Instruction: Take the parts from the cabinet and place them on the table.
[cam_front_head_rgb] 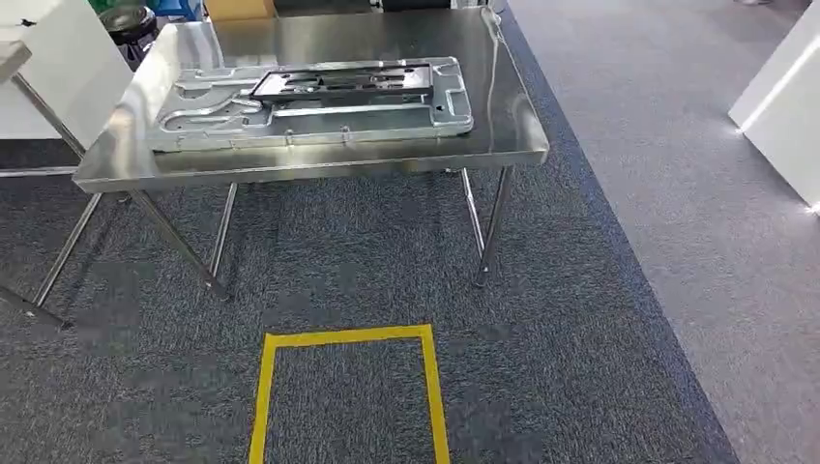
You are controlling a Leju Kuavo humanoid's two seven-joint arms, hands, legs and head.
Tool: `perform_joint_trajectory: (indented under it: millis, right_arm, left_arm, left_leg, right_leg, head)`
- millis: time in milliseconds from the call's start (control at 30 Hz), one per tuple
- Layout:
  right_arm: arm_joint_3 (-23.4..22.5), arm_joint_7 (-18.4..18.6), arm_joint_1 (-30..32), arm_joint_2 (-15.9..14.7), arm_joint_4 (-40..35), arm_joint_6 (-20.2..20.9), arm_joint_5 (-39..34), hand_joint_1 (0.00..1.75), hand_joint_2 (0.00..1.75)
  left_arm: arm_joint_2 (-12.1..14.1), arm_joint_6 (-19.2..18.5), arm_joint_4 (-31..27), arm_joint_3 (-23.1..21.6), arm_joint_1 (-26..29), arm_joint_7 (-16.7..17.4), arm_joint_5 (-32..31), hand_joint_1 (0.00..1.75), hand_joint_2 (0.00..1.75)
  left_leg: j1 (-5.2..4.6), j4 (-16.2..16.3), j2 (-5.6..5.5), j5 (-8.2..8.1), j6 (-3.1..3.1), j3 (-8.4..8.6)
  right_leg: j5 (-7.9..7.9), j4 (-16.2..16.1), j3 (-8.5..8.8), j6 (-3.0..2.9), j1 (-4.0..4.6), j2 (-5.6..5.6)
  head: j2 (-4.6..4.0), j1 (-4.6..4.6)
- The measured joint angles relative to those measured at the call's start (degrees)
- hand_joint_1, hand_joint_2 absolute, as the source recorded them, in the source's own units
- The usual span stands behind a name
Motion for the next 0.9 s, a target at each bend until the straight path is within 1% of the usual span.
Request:
perform_joint_trajectory:
  millis: [33, 67, 100, 133, 167, 200, 233, 267, 300, 333, 367, 400, 433, 467, 500, 533, 567, 600, 633, 667, 700, 733, 767, 800, 900]
  right_arm:
    - [-0.02, 0.02, 0.0, 0.0, 0.0, 0.09, -0.11, 0.0, 0.0]
    - [-0.02, 0.02, -0.01, 0.0, 0.0, 0.15, -0.17, 0.0, 0.0]
    - [-0.04, 0.04, 0.01, 0.02, 0.0, 0.15, -0.22, 0.0, 0.0]
    - [-0.11, 0.11, 0.04, 0.02, 0.0, 0.15, -0.44, 0.0, 0.0]
    - [-0.24, 0.26, 0.02, 0.02, 0.02, 0.13, -0.63, 0.0, 0.0]
    - [-0.43, 0.54, 0.01, 0.11, 0.02, -0.06, -0.89, 0.0, 0.0]
    - [-0.59, 0.88, -0.01, 0.11, 0.02, -0.22, -1.11, 0.0, 0.0]
    - [-0.85, 1.33, -0.03, 0.11, 0.02, -0.28, -1.29, 0.0, 0.0]
    - [-1.14, 1.53, -0.04, 0.11, 0.02, -0.35, -1.55, 0.0, 0.0]
    - [-1.36, 1.77, -0.03, 0.11, 0.02, -0.39, -1.7, 0.0, 0.0]
    - [-1.55, 1.88, 0.0, 0.09, 0.02, -0.44, -1.95, 0.0, 0.0]
    - [-1.83, 2.01, 0.05, 0.09, 0.02, -0.52, -2.25, 0.0, 0.0]
    - [-2.08, 2.16, 0.11, 0.09, 0.02, -0.63, -2.43, 0.0, 0.0]
    - [-2.32, 2.14, 0.26, 0.09, 0.02, -0.74, -2.53, 0.0, 0.0]
    - [-2.58, 2.14, 0.33, 0.09, 0.02, -0.85, -2.58, 0.0, 1.75]
    - [-2.78, 2.12, 0.42, 0.11, 0.06, -0.92, -2.62, 0.0, 1.75]
    - [-2.86, 2.12, 0.48, 0.15, 0.09, -0.96, -2.64, 0.0, 1.75]
    - [-2.91, 2.05, 0.53, 0.15, 0.11, -0.96, -2.71, 0.0, 1.75]
    - [-2.95, 1.94, 0.52, 0.15, 0.11, -0.96, -2.71, 0.0, 1.75]
    - [-2.97, 1.84, 0.45, 0.11, 0.09, -0.96, -2.62, 0.0, 1.75]
    - [-2.97, 1.81, 0.44, 0.04, 0.09, -0.96, -2.51, 0.0, 1.75]
    - [-3.02, 1.99, 0.42, 0.04, 0.09, -0.94, -2.49, 0.0, 1.75]
    - [-3.04, 2.45, 0.35, 0.07, 0.11, -0.94, -2.36, 0.0, 1.75]
    - [-3.06, 2.95, 0.36, 0.07, 0.11, -1.03, -2.32, 0.0, 1.75]
    - [-3.37, 3.65, 0.44, 0.02, 0.09, -1.09, -2.29, 0.0, 1.75]
  left_arm:
    - [0.02, 0.02, 0.0, 0.0, 0.01, 0.07, 0.0, 0.0, 0.0]
    - [0.02, 0.04, 0.0, 0.0, 0.0, 0.11, 0.0, 0.0, 0.0]
    - [0.02, 0.07, 0.0, 0.0, -0.01, 0.15, 0.0, 0.0, 0.0]
    - [0.02, 0.22, 0.0, 0.02, -0.01, 0.15, 0.0, 0.0, 0.0]
    - [0.02, 0.37, 0.0, 0.0, -0.09, 0.17, -0.04, 0.0, 0.0]
    - [0.11, 0.52, -0.02, 0.0, -0.23, 0.24, -0.07, 0.0, 0.0]
    - [0.13, 0.68, -0.02, 0.0, -0.28, 0.24, -0.11, 0.0, 0.0]
    - [0.13, 0.74, 0.0, 0.0, -0.28, 0.26, -0.13, 0.0, 0.0]
    - [0.17, 0.74, -0.02, 0.0, -0.16, 0.28, -0.13, 0.0, 0.0]
    - [0.2, 0.72, 0.0, 0.0, -0.04, 0.26, -0.13, 0.0, 0.0]
    - [0.2, 0.74, 0.0, 0.0, -0.03, 0.26, -0.13, 0.0, 0.0]
    - [0.2, 0.57, 0.0, 0.0, -0.08, 0.26, -0.15, 0.0, 0.0]
    - [0.33, 0.5, -0.02, 0.0, -0.09, 0.26, -0.24, 0.0, 0.0]
    - [0.37, 0.41, -0.02, 0.0, -0.07, 0.26, -0.35, 0.0, 0.0]
    - [0.48, 0.41, 0.0, 0.0, -0.06, 0.28, -0.35, 0.0, 0.0]
    - [0.55, 0.39, 0.0, 0.02, -0.01, 0.33, -0.35, 0.0, 0.0]
    - [0.55, 0.39, -0.02, 0.02, 0.04, 0.37, -0.35, 0.0, 0.0]
    - [0.55, 0.39, 0.0, 0.02, 0.05, 0.5, -0.26, 0.0, 0.0]
    - [0.55, 0.42, -0.02, 0.02, 0.03, 0.7, -0.02, 0.0, 0.0]
    - [0.55, 0.46, 0.0, 0.04, 0.01, 0.9, 0.07, 0.0, 0.0]
    - [0.46, 0.52, 0.0, 0.07, -0.01, 1.05, 0.13, 0.0, 0.0]
    - [0.44, 0.57, 0.0, 0.09, -0.13, 1.2, 0.15, 0.0, 0.0]
    - [0.46, 0.57, 0.0, 0.13, -0.16, 1.31, 0.15, 0.0, 0.0]
    - [0.46, 0.57, 0.0, 0.13, -0.18, 1.4, 0.15, 0.0, 1.75]
    - [0.44, 0.57, 0.0, 0.2, -0.17, 1.75, 0.63, 0.0, 1.75]
  left_leg:
    - [0.02, 2.7, 0.0, 0.18, -0.05, -0.23]
    - [0.02, 2.71, 0.0, 1.85, -0.03, 0.74]
    - [0.01, 0.06, 0.0, 3.94, 0.09, 3.07]
    - [0.01, -4.92, -0.01, 5.65, 0.32, 6.72]
    - [-0.01, -10.67, -0.02, 6.22, 0.69, 10.69]
    - [-0.16, -15.37, -0.03, 4.56, 1.06, 13.68]
    - [-0.4, -17.08, -0.04, 4.14, 1.23, 14.55]
    - [-0.48, -17.19, -0.03, 3.97, 1.43, 13.93]
    - [-0.57, -17.17, -0.03, 3.94, 1.68, 13.9]
    - [-0.36, -17.43, -0.03, 4.29, 2.18, 13.84]
    - [-0.01, -17.8, 0.12, 4.89, 2.61, 13.79]
    - [-0.07, -17.8, 0.16, 5.11, 2.97, 13.47]
    - [-0.09, -17.79, 0.24, 5.35, 3.29, 13.11]
    - [-0.19, -17.74, 0.27, 5.58, 3.36, 12.7]
    - [-0.27, -17.7, 0.27, 5.77, 3.39, 12.35]
    - [-0.34, -17.65, 0.26, 5.94, 3.35, 12.13]
    - [-0.38, -17.56, 0.26, 5.98, 3.29, 12.07]
    - [-0.38, -17.4, 0.23, 5.99, 3.26, 12.04]
    - [-0.38, -17.22, 0.22, 5.96, 3.19, 12.21]
    - [-0.38, -16.99, 0.21, 5.83, 3.01, 12.25]
    - [-0.42, -16.78, 0.24, 5.68, 2.77, 12.03]
    - [-0.95, -15.89, 0.21, 5.3, 2.52, 11.63]
    - [-1.06, -15.94, 0.23, 5.48, 2.87, 11.39]
    - [-0.96, -15.92, 0.22, 5.44, 2.63, 11.32]
    - [-0.79, -16.04, 0.16, 5.61, 2.29, 11.34]
  right_leg:
    - [0.55, 0.08, -0.78, 0.04, 0.06, 0.0]
    - [1.01, 0.21, -1.46, 0.14, 0.08, 0.01]
    - [1.39, 0.42, -2.07, 0.28, 0.08, 0.03]
    - [1.64, 0.6, -2.52, 0.47, 0.08, 0.09]
    - [1.85, 0.82, -2.79, 0.66, 0.1, 0.13]
    - [2.0, 1.03, -3.02, 0.92, 0.2, 0.08]
    - [2.22, 1.25, -3.3, 1.26, 0.34, 0.06]
    - [2.47, 1.36, -3.39, 1.63, 0.35, -0.03]
    - [2.68, 1.21, -3.36, 1.96, 0.24, -0.06]
    - [2.86, 1.14, -3.35, 2.35, 0.39, -0.06]
    - [2.51, 1.86, -3.61, 2.66, 0.13, 0.05]
    - [0.75, 3.59, -4.42, 2.84, 0.15, 0.24]
    - [-2.14, 7.41, -6.15, 3.01, 0.08, 0.35]
    - [-5.1, 12.71, -8.4, 3.22, 0.01, 0.37]
    - [-7.07, 17.35, -10.31, 3.38, -0.07, 0.37]
    - [-7.57, 19.86, -11.14, 3.46, -0.2, 0.37]
    - [-6.72, 19.28, -10.57, 3.49, -0.28, 0.36]
    - [-4.85, 16.32, -8.71, 3.43, -0.29, 0.36]
    - [-2.42, 11.49, -5.93, 3.28, -0.28, 0.36]
    - [0.0, 5.79, -2.85, 3.01, -0.27, 0.35]
    - [0.23, 2.08, -1.07, 2.52, -0.16, 0.35]
    - [0.16, 0.95, -0.9, 2.53, -0.14, 0.38]
    - [0.21, 1.24, -1.17, 2.61, -0.22, 0.43]
    - [0.17, 1.27, -1.21, 2.49, -0.07, 0.49]
    - [0.09, 1.42, -1.29, 2.14, 0.17, 0.46]
  head:
    - [0.0, 0.0]
    - [0.0, 0.0]
    - [0.0, 0.0]
    - [0.0, 0.0]
    - [0.0, 0.0]
    - [0.0, 0.0]
    - [0.0, 0.0]
    - [0.0, 0.0]
    - [0.0, 0.0]
    - [0.0, 0.02]
    - [0.0, 0.0]
    - [0.0, 0.02]
    - [0.0, 0.0]
    - [0.0, 0.0]
    - [0.0, 0.0]
    - [0.0, 0.0]
    - [0.0, 0.0]
    - [0.0, 0.0]
    - [0.0, 0.0]
    - [0.0, 0.0]
    - [0.0, 0.0]
    - [0.0, 0.0]
    - [0.0, 0.0]
    - [0.0, 0.0]
    - [0.0, 0.0]
